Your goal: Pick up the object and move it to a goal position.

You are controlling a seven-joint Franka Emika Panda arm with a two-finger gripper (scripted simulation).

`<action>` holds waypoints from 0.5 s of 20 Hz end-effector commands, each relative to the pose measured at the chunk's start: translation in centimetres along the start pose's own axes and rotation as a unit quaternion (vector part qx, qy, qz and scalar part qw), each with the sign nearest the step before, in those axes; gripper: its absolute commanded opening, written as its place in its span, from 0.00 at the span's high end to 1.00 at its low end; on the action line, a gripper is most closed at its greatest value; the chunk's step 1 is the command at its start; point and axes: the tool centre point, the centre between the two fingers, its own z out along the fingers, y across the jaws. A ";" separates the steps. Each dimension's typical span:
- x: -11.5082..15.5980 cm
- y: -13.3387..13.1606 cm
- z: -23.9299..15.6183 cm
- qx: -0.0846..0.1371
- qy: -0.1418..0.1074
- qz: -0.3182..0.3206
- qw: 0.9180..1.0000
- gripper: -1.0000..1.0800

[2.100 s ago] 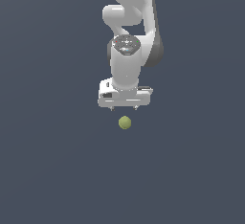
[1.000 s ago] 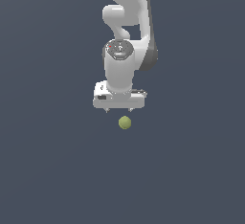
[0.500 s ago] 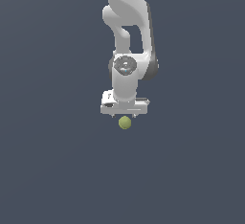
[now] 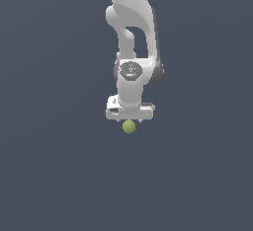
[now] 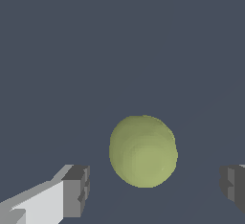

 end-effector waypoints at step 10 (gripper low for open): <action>-0.1 0.0 4.3 0.000 0.000 0.001 1.000 0.04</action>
